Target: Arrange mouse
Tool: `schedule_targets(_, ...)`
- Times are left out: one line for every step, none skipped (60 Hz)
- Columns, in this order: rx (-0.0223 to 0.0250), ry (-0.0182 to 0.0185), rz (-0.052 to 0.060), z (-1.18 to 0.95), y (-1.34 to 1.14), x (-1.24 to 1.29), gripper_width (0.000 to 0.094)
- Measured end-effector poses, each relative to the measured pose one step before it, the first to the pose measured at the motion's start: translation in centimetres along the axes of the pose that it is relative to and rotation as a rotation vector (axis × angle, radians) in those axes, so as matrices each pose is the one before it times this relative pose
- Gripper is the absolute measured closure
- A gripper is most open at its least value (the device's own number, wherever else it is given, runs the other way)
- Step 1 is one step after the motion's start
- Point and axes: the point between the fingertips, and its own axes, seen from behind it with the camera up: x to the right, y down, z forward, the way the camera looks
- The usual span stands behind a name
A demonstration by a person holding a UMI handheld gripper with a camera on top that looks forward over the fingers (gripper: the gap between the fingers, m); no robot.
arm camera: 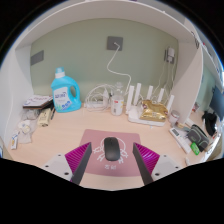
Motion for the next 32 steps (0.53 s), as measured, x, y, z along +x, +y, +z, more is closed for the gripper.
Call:
schedule_targets(0.00372,0.00135,-0.0024,-0.675,-0.04,-0.01,0.0086)
schedule_targets(0.00333,0.00087,-0.0038,-0.632,-0.025,0.015,0.0088)
schedule_targets(0.00347,0.00051,-0.0056,-0.654,-0.004,-0.011,0.0086)
schedule_targets(0.00406,0.00007,-0.0062,-0.637,0.009,-0.012,0.0088)
schedule_targets(0.00488,0.00061,-0.0052,-0.613,0.016,-0.014,0.0088)
schedule_targets(0.00554,0.0026,-0.0039,-0.607,0.056,-0.053,0.0089)
schedule_targets(0.00451,0.0013,-0.0027,-0.623,0.033,0.008,0.0088)
schedule_targets(0.00436,0.00039,-0.0019,-0.607,0.032,-0.024,0.0088)
schedule_targets(0.0029,-0.00102,-0.001,-0.564,0.023,0.034,0.0087)
schedule_targets(0.00331,-0.00156,0.0005,-0.506,0.115,-0.076,0.0089)
schedule_targets(0.00186,-0.00405,0.0016,-0.595,0.098,-0.066,0.0087)
schedule_targets(0.00246,-0.00384,0.004,-0.503,0.121,-0.089,0.0089)
schedule_targets(-0.00008,-0.00341,0.0063,-0.467,0.176,-0.066,0.0092)
schedule_targets(-0.0042,-0.00271,0.0069,-0.44,0.235,-0.049,0.0091)
schedule_targets(-0.00654,-0.00142,0.0065,-0.312,0.355,-0.027,0.0092)
schedule_targets(-0.00483,-0.00013,0.0017,-0.495,0.329,0.05,0.0093)
schedule_targets(-0.00047,0.00092,-0.001,-0.419,0.261,0.07,0.0096)
schedule_targets(0.00317,0.0012,-0.002,-0.397,0.169,0.048,0.0093)
schedule_targets(0.00393,0.00055,-0.0007,-0.388,0.101,0.04,0.0093)
schedule_targets(0.00295,-0.00105,0.0016,-0.378,0.099,0.016,0.0092)
schedule_targets(0.0013,-0.00199,0.0031,-0.352,0.081,-0.022,0.0093)
schedule_targets(0.00097,-0.00088,0.0024,-0.316,0.073,-0.002,0.0088)
schedule_targets(0.00147,0.00146,0.0016,-0.189,0.035,-0.024,0.0089)
schedule_targets(0.00189,0.00153,0.0001,-0.29,0.109,0.054,0.0089)
schedule_targets(0.00272,0.00108,-0.0009,-0.246,0.054,0.061,0.0088)
schedule_targets(0.00292,0.00062,-0.0024,-0.262,0.032,0.043,0.0086)
schedule_targets(0.00228,0.00032,-0.0026,-0.246,-0.026,0.023,0.0086)
schedule_targets(0.0018,0.00002,-0.0019,-0.245,-0.014,0.017,0.0088)
schedule_targets(0.00217,0.00038,-0.0012,-0.207,0.001,0.018,0.0089)
schedule_targets(0.00355,0.00098,-0.0006,-0.065,0.023,-0.033,0.0088)
schedule_targets(0.0015,0.00029,-0.0013,-0.177,-0.019,0.014,0.0087)
schedule_targets(0.00105,-0.00054,-0.0012,-0.146,-0.001,-0.023,0.0089)
